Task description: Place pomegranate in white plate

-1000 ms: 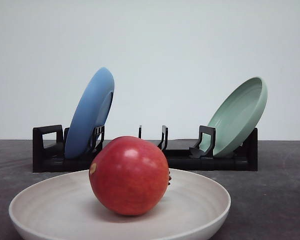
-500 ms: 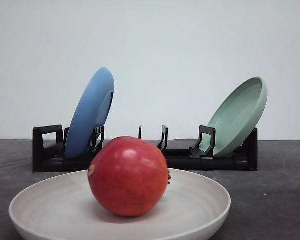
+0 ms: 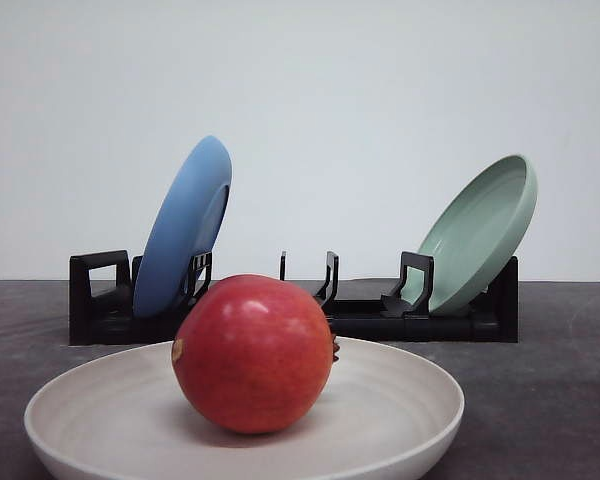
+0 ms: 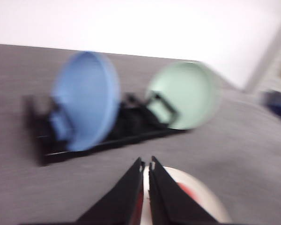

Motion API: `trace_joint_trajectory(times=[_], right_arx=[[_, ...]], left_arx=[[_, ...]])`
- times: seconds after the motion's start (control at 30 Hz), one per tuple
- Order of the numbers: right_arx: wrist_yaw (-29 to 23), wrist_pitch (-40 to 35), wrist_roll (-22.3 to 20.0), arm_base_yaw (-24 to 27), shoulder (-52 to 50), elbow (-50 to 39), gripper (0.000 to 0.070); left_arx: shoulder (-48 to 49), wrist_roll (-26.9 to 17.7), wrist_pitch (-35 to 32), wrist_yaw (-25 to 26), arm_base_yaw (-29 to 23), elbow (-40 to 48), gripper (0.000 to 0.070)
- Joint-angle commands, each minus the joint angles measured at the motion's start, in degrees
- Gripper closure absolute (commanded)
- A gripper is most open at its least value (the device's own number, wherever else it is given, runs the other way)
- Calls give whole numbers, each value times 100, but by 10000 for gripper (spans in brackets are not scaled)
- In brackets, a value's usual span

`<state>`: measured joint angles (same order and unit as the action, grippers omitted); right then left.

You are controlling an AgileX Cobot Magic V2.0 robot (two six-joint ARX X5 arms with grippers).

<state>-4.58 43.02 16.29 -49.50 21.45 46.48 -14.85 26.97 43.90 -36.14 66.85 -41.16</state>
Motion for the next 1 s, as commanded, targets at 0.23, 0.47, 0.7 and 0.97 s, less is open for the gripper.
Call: trace_joint_trajectory(times=[0.23,0.47,0.7,0.97], right_arx=[[0,-63,-65,-61,13,55,697],[0,-64,-63,-61,13,55,697],[0,-63,-64,-61,13,55,697],[0,-63,-65,-61,11,55,697]], left_arx=[[638,-1876,-1322,1114,-3588,1735,700],[1078,-3320,-2375,3658,-5797,2811,700],[1237,-3440,-2597,3746,-6414,3308,700],[1469,-3522,-3008,3746,-6435,3873,700]])
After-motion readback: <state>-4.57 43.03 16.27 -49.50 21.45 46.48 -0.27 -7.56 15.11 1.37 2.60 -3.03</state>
